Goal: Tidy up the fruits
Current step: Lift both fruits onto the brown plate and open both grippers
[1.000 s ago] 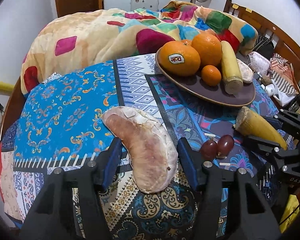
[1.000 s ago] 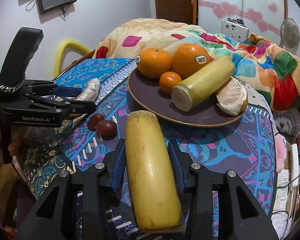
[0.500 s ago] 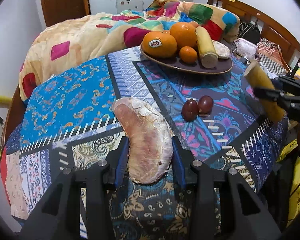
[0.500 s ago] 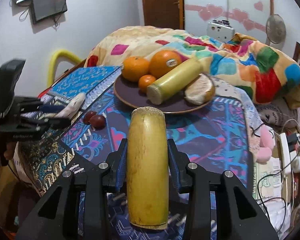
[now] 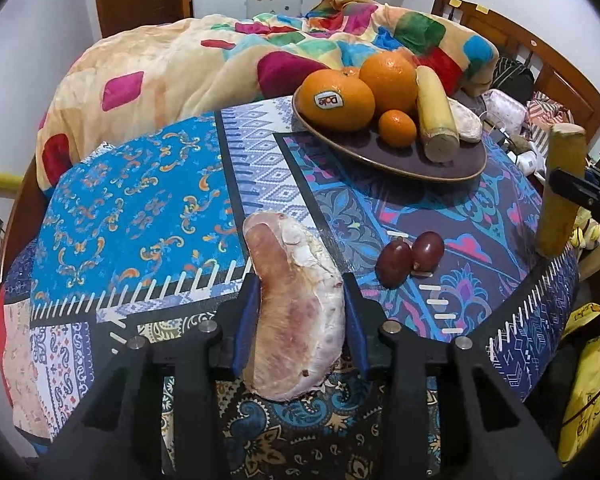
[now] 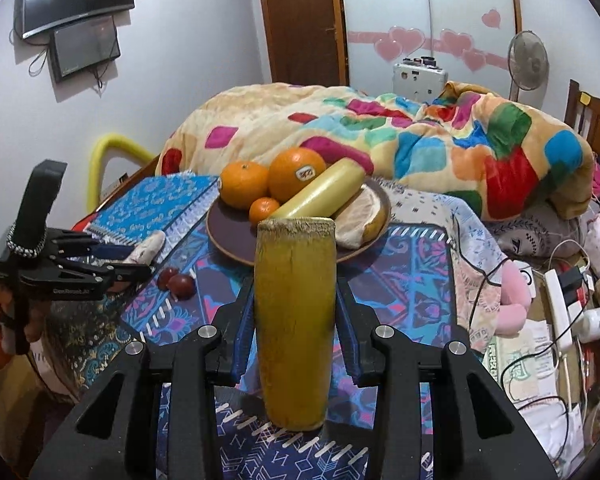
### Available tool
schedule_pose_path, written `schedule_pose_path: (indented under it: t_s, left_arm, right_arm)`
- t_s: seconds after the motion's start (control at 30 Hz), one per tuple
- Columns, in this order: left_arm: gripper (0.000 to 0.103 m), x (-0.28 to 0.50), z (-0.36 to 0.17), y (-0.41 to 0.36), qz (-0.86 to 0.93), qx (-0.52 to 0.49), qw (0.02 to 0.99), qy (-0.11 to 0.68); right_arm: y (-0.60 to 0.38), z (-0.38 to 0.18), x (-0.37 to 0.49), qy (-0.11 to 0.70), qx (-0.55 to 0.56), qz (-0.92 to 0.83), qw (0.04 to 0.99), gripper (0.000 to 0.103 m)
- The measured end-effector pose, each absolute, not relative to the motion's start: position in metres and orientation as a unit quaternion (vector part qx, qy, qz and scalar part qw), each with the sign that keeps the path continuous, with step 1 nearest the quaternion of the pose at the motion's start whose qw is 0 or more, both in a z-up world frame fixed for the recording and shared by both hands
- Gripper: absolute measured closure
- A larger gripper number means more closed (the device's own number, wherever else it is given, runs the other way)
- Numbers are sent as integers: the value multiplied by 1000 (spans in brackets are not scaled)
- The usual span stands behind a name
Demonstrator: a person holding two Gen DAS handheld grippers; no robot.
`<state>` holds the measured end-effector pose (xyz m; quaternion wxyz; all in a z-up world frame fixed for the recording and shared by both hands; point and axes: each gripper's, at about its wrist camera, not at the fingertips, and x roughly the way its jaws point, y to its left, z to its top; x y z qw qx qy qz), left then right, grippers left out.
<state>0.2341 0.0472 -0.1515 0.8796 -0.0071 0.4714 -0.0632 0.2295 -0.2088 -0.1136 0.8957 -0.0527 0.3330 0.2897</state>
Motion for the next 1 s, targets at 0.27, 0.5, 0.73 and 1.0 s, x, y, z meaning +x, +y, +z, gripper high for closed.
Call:
schedule_pose_path:
  t_s: [0.27,0.5,0.73,1.0]
  left_arm:
    - [81,227,-130,39,-56,9,897,439]
    - [82,232,-108,30,-64,5,911,407]
    - [82,249,-88,14,-75,6,923,377]
    - [82,278,-77,1,-86,-5,930,357]
  right_arm:
    - [-213,-102,229,316,-43,286,904,69]
    - [-215,-88,235,298,-33,283,911,69]
    - [-209,-81,251,286,-27,282,915,69]
    - [-195,-88,276,291,-28,281,914,69]
